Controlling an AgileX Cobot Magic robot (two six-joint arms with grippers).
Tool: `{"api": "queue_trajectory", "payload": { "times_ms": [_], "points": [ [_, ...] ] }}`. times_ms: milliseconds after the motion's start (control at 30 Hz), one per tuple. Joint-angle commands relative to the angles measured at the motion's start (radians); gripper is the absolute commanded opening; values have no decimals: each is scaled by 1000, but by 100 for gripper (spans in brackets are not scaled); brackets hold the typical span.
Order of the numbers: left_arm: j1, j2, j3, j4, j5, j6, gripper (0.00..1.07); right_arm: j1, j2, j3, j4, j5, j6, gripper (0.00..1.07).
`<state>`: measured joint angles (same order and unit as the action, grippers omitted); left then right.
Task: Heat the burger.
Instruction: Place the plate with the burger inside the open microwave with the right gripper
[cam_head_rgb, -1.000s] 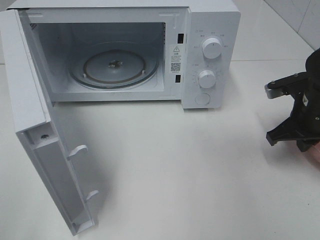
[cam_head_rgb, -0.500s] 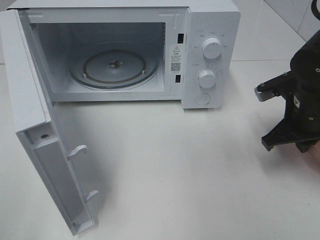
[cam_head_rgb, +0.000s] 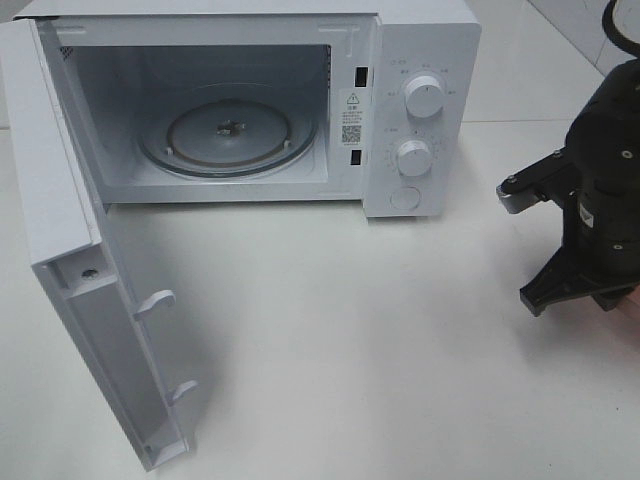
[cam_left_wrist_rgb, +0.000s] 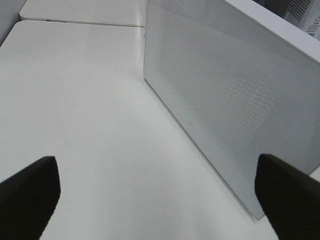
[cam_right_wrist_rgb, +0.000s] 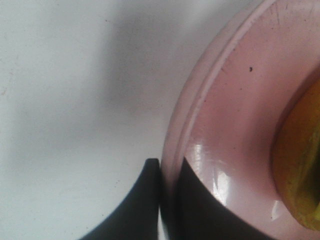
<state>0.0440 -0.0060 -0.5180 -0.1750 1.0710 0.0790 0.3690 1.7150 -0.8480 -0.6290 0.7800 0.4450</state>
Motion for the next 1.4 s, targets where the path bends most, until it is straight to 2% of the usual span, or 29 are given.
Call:
{"api": "queue_trajectory", "payload": {
  "times_ms": [33, 367, 767, 1067, 1400],
  "points": [
    [1, -8, 1, -4, 2, -6, 98, 12, -41, 16, -57, 37, 19, 0],
    [1, -8, 1, -4, 2, -6, 98, 21, -133, 95, -56, 36, 45, 0],
    [1, -8, 1, -4, 2, -6, 98, 28, -203, 105, -42, 42, 45, 0],
    [1, -8, 1, -5, 2, -6, 98, 143, -218, 130, -46, 44, 45, 0],
    [1, -8, 1, -5, 2, -6, 98, 206, -218, 130, -46, 46, 45, 0]
  ]
}}
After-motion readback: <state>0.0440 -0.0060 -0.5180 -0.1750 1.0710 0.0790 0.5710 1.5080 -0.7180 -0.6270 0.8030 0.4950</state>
